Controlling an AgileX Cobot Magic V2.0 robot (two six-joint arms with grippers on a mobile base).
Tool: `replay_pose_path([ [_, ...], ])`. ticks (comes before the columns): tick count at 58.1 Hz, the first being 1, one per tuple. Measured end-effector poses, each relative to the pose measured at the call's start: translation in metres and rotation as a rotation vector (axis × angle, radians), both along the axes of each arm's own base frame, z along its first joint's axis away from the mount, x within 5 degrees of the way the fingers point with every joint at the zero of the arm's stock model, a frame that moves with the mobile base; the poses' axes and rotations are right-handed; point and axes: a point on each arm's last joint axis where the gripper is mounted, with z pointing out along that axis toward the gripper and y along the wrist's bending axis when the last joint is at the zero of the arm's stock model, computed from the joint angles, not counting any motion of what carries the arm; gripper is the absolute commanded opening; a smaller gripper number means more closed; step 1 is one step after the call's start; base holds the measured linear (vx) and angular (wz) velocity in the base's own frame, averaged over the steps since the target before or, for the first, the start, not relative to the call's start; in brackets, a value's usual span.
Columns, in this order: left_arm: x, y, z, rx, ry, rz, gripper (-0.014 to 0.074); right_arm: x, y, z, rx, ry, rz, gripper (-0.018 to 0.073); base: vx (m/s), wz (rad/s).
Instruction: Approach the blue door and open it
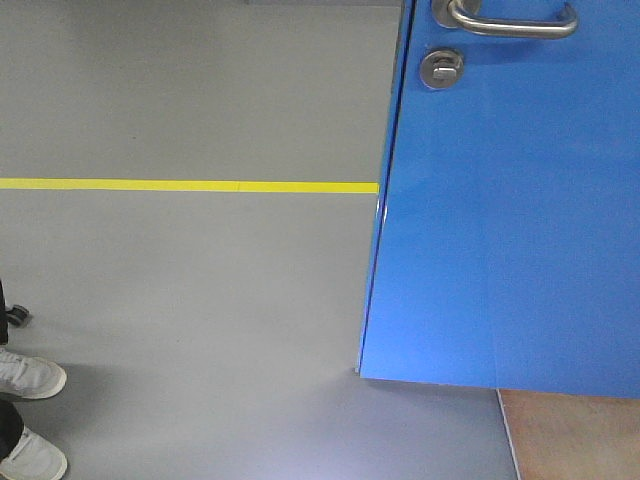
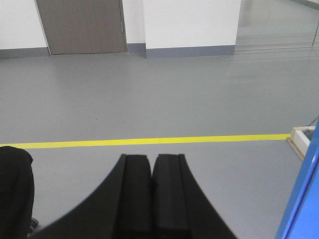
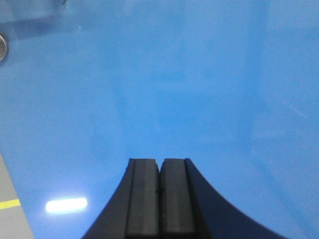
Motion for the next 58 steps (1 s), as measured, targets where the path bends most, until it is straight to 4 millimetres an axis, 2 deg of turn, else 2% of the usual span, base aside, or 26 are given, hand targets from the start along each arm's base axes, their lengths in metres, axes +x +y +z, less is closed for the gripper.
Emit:
replay_pose_path([
  [20, 0.0, 0.0, 0.0, 0.0, 0.0, 0.0, 0.0073, 0.002, 0.016, 0.0, -0.024, 0.0, 0.288, 0.0012, 0.0, 0.0],
  [58, 0.0, 0.0, 0.0, 0.0, -0.001, 0.0, 0.0073, 0.002, 0.016, 0.0, -0.023, 0.0, 0.303, 0.0012, 0.0, 0.0],
])
